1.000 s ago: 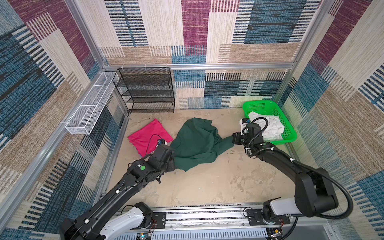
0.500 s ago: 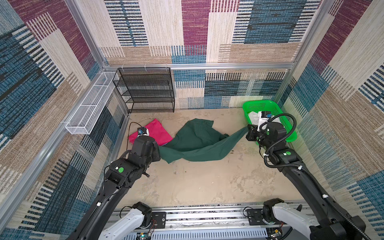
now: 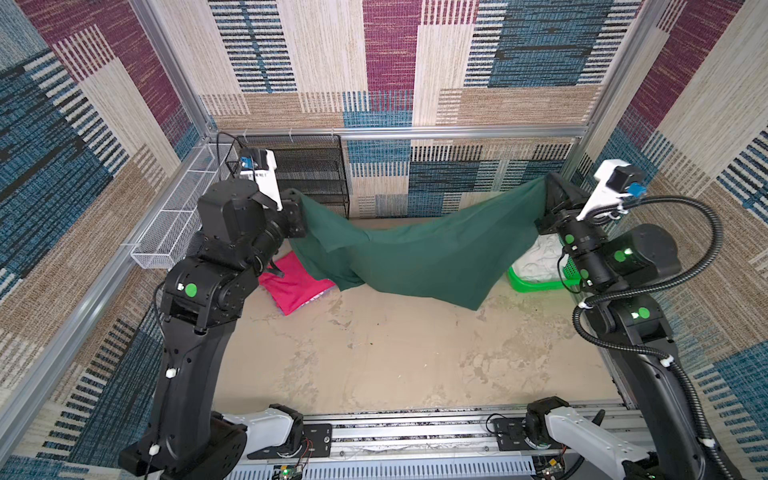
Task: Fold and stack the t-shirts
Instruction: 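Lift the dark green shirt high with both grippers to shake it out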
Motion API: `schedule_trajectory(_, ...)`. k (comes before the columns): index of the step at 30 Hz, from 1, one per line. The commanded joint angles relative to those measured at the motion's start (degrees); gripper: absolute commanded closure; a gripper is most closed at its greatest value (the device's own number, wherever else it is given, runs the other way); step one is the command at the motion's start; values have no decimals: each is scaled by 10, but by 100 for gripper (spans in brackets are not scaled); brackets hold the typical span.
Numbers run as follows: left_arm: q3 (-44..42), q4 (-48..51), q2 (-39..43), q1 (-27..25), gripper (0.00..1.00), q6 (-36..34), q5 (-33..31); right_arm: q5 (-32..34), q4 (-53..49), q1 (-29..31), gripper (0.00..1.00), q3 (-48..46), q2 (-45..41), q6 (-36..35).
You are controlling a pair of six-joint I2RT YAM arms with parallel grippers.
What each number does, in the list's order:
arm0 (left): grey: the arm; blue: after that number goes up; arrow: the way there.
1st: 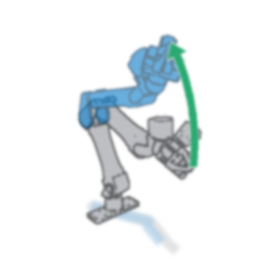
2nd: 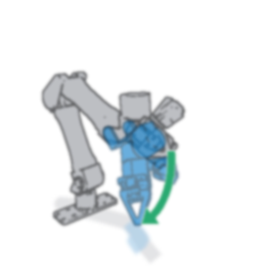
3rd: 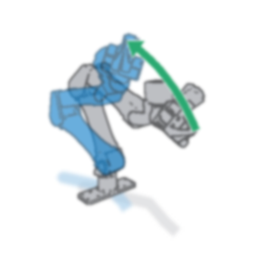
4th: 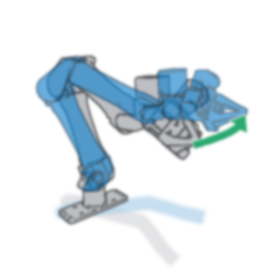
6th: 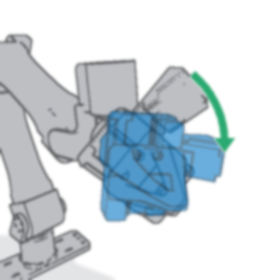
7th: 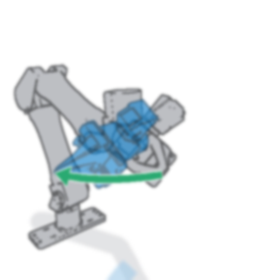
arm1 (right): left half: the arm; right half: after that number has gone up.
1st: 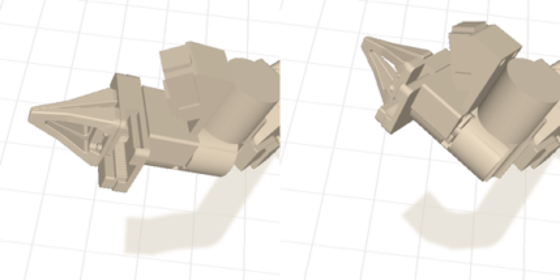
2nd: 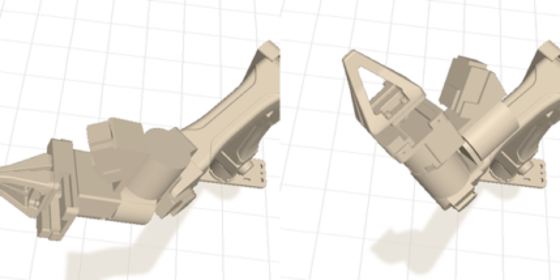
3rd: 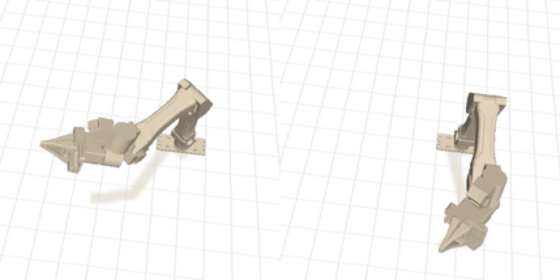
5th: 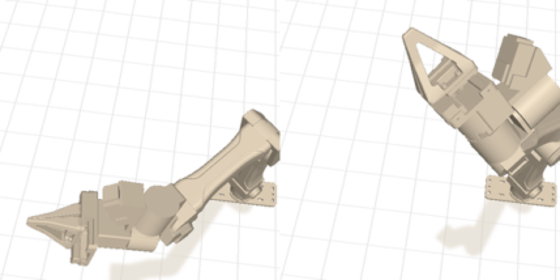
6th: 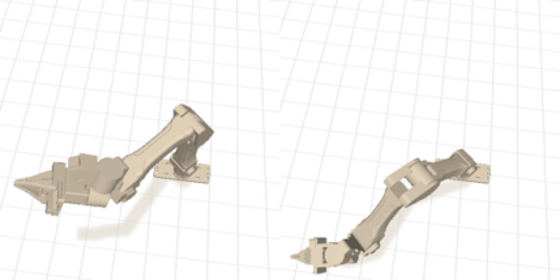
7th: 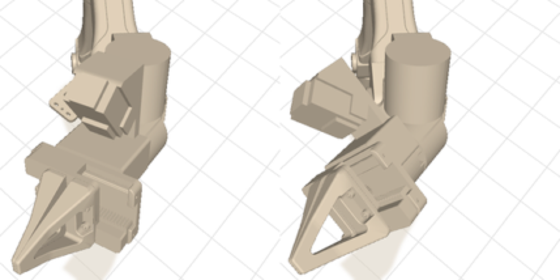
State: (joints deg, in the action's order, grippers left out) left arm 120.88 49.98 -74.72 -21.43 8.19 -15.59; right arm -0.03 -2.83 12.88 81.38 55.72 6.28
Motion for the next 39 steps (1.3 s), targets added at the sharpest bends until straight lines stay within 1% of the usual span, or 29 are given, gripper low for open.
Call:
schedule_trajectory(1,83,-29,-21,0,100,-50,19,-3,46,0,100,44,2,-15)
schedule_trajectory(4,144,-49,-28,0,100,-67,23,-19,64,0,100,69,-10,-11)
schedule_trajectory(7,184,-66,-27,0,100,-85,24,-27,49,0,100,101,-15,-5)
schedule_trajectory(12,168,-142,11,0,100,-122,12,-45,41,0,100,126,-35,6)
schedule_trajectory(16,210,-161,13,0,100,-153,-6,-47,8,0,100,185,-25,4)
schedule_trajectory(17,205,-172,19,0,100,-158,-10,-50,4,0,100,198,-22,6)
schedule_trajectory(22,206,-203,40,-1,100,-168,1,-67,-13,0,100,256,-10,19)
schedule_trajectory(27,207,-217,59,-3,100,-165,13,-68,-39,0,100,299,0,21)
schedule_trajectory(29,200,-217,62,-4,100,-171,7,-58,-57,0,100,305,6,16)
schedule_trajectory(31,181,-217,59,-5,100,-185,-14,-40,-70,0,100,293,11,3)
schedule_trajectory(33,149,-220,50,-4,100,-198,-33,-21,-71,0,100,253,9,-11)
schedule_trajectory(36,84,-222,35,-5,100,-201,-53,13,-53,0,100,154,-9,-25)
schedule_trajectory(39,-31,-257,41,-4,100,-189,-74,38,-18,0,100,26,-43,-25)
